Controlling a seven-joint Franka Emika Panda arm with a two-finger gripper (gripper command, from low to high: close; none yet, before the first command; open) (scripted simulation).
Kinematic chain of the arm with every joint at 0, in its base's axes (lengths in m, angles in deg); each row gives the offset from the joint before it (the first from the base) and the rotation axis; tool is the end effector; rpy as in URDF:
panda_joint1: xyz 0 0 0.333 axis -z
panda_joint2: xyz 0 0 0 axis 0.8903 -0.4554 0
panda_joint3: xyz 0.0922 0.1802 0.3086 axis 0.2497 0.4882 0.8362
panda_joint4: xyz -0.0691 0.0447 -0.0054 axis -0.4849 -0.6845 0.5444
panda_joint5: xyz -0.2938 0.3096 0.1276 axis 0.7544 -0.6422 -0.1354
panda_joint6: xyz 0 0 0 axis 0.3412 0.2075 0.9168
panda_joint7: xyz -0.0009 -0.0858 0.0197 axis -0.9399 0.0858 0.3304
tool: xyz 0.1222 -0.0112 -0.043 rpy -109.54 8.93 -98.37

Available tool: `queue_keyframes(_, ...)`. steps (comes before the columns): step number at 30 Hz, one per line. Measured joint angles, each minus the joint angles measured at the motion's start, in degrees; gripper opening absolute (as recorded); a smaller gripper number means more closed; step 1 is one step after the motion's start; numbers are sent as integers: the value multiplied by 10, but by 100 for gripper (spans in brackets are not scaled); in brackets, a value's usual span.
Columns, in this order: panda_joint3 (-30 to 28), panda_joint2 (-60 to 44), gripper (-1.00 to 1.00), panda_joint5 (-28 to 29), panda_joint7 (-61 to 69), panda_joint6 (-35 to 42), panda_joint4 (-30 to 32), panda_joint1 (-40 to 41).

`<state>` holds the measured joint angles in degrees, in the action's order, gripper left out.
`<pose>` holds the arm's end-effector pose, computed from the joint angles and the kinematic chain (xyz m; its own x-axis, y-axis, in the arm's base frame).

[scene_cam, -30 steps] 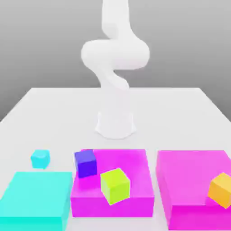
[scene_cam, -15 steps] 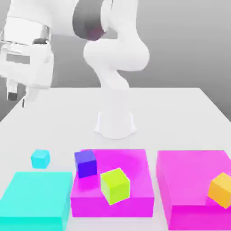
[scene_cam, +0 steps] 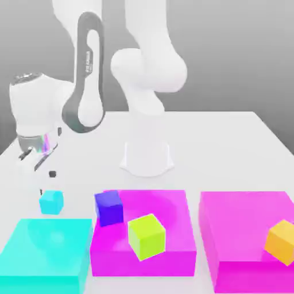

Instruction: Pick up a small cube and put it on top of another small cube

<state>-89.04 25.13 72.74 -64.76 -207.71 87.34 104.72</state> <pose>0.2392 -0.2782 0.1359 -0.7859 -0.6184 -0.0010 -0.6184 0.7859 -0.0021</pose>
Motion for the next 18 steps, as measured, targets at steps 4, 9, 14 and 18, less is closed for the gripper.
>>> queue_keyframes(4,46,-74,-100,-16,13,-60,-13,42)
queue_keyframes(9,46,-74,-100,-14,12,-62,-13,42)
queue_keyframes(14,30,-22,-100,8,-6,-19,-4,31)
queue_keyframes(18,15,59,-100,52,-37,46,12,29)
